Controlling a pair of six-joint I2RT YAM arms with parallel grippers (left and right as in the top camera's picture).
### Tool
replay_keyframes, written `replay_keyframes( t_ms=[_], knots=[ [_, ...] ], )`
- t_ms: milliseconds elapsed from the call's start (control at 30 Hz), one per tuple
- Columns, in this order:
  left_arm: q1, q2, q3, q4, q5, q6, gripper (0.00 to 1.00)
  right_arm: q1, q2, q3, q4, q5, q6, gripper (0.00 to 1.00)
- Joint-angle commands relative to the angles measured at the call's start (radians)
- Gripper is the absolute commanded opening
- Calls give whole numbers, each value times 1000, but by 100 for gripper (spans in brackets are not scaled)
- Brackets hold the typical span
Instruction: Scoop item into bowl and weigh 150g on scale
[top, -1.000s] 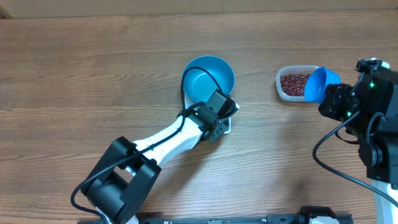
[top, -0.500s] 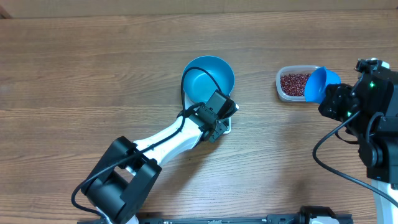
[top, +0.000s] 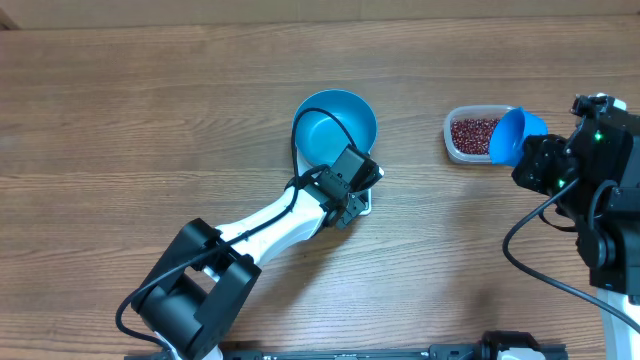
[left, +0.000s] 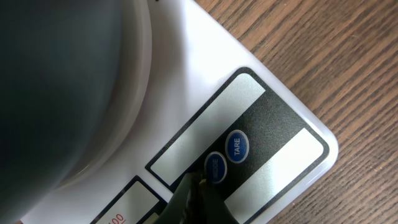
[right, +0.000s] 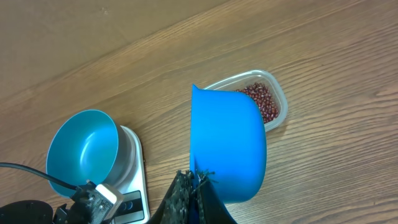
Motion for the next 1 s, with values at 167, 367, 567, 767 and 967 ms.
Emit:
replay_keyframes(
  t_ms=[167,367,567,767,967],
  knots=[
    [3,45,-13,14,-26,15,4,-3,-10,26,3,2,-1,4],
    [3,45,-13,14,-29,14,4,-3,-6,26,3,2,-2,4],
    [3,45,-13,14,-32,13,4,-3,-5,26,3,2,-2,4],
    [3,45,-13,5,-39,-11,4,-3,-5,26,-5,3,-3,4],
    [3,45,-13,3,-51,-20,4,-3,-5,26,-4,3,-4,4]
  ],
)
